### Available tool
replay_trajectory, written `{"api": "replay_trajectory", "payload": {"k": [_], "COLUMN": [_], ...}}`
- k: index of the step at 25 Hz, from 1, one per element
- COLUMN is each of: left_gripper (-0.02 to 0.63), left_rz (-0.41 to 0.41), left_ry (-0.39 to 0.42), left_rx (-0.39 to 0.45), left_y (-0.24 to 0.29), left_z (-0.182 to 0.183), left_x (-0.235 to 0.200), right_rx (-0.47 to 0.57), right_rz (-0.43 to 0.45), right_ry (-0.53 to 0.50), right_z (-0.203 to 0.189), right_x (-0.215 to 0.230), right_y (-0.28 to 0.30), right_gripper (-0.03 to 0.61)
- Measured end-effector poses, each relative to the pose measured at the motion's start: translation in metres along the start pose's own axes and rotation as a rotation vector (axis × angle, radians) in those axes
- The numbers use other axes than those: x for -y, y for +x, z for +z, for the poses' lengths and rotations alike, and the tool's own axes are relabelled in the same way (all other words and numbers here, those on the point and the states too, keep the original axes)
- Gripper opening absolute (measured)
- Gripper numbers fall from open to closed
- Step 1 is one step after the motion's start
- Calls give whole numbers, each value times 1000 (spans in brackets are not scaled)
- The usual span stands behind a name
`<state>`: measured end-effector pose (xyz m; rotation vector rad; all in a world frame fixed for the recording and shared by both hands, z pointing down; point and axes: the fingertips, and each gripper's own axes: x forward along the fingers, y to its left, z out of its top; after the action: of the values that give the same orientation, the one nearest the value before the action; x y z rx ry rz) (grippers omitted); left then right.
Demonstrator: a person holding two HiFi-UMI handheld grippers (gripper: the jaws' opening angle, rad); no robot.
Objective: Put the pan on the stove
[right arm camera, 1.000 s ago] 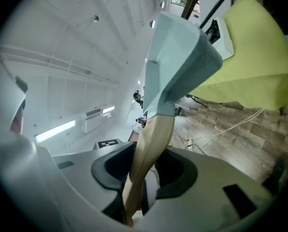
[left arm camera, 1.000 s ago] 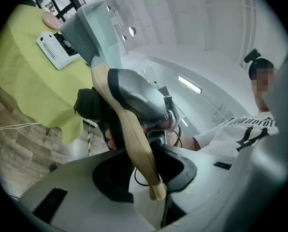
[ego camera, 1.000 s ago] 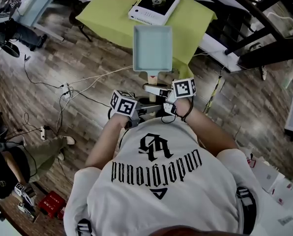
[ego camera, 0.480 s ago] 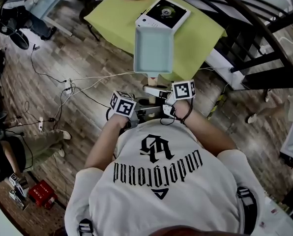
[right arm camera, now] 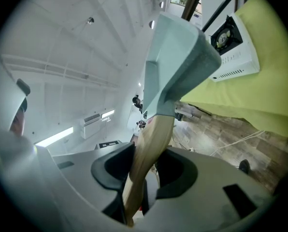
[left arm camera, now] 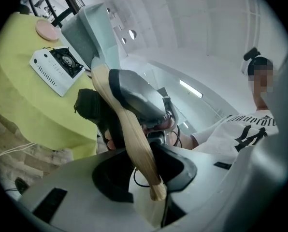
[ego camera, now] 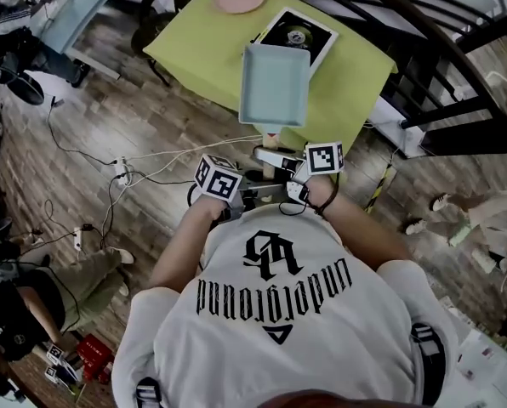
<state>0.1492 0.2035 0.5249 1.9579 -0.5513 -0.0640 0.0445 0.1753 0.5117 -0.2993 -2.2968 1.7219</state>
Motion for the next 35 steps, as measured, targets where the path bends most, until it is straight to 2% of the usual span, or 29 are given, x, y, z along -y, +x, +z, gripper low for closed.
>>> {"api": "replay_trajectory", "payload": {"k": [9,16,27,35], "left_gripper": [133,133,133,133], "left_rz": [-73,-127,-151,-167], "left_ry": [31,48,40,36], "left_rx": [-139,-234,-307,-340], "left_y": [-93,-117,-85,-40], "left_z": [37,64,142,222], "left_x": [-37,-58,-104,-140], "right_rx": [157,249,312,337], "right_rz": [-38,-79,-96,-110], "right_ry": [-13,-5,18,27], "right_z": [56,93,184,272], "right_x": [3,14,54,87], "right_y": [87,109,84,46], "right_gripper": [138,138,138,138]}}
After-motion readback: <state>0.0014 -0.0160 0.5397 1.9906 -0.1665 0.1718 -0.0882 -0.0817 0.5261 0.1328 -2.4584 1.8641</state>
